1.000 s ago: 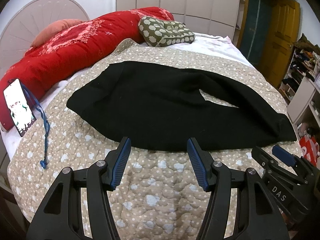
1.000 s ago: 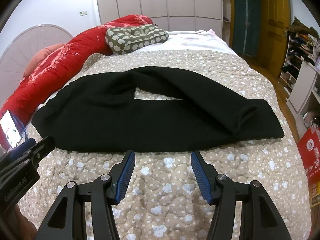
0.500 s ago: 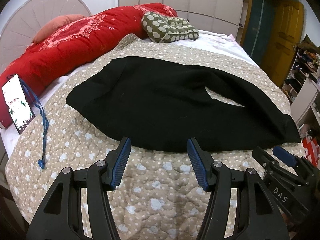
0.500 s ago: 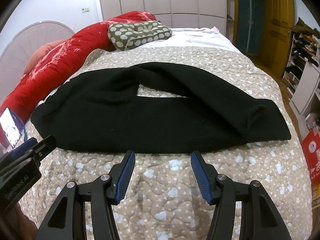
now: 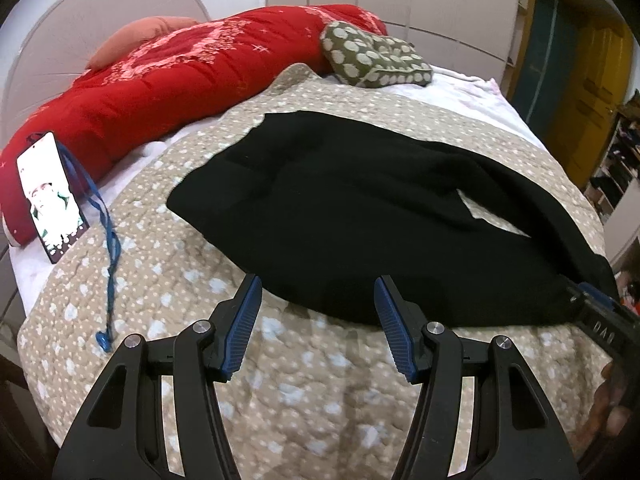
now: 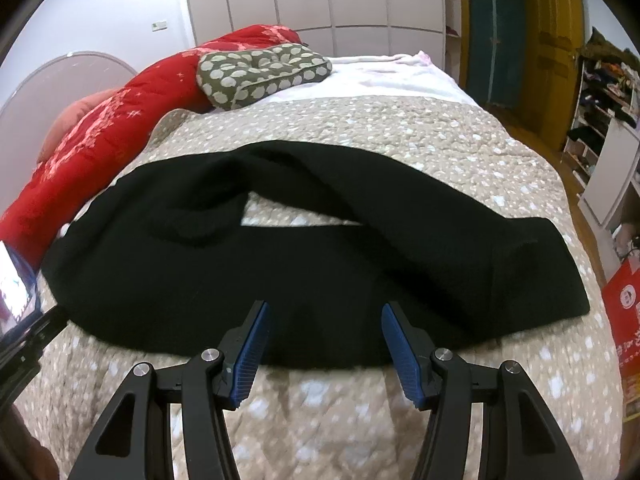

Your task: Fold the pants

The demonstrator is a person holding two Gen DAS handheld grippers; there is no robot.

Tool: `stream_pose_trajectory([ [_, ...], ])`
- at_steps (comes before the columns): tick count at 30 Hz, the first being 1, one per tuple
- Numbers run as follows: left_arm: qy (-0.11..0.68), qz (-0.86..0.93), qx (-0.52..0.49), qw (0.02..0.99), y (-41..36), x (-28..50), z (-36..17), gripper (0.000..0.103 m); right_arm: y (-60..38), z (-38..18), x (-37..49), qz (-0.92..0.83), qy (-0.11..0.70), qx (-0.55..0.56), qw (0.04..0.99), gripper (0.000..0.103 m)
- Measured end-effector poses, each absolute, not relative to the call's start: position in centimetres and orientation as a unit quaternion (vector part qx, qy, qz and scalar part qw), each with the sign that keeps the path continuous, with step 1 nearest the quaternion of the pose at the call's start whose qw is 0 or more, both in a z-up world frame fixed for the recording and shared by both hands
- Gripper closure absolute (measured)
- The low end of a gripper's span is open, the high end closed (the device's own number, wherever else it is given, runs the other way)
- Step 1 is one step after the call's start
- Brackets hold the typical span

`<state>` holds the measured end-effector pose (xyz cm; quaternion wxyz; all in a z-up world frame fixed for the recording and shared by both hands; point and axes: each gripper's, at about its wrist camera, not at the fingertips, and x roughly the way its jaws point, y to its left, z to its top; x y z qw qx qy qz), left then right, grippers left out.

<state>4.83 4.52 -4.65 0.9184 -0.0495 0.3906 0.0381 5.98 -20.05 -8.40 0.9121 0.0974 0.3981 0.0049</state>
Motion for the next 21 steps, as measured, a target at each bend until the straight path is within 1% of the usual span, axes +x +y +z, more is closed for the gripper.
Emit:
stream_pose_trajectory([
  [9,0.412,0.055,-0.052,0.908,5.6,7.5,-6.2,0.044,-25.7,-10.3,10.4,-0.032,0.420,0.111,0.900,0.047],
  [15,0.419,0.065,-0.046,0.905,5.7,8.5,-6.7,0.044,-28.5,-9.2,17.1,-0.100,0.399,0.062,0.909,0.047],
  [18,0.419,0.069,-0.044,0.904,5.9,8.7,-6.8,0.044,-29.2,-9.0,19.9,-0.120,0.405,0.044,0.905,0.047],
  [21,0.419,0.071,-0.051,0.904,6.4,8.5,-6.7,0.044,-29.4,-8.1,19.5,-0.106,0.401,0.055,0.908,0.047],
])
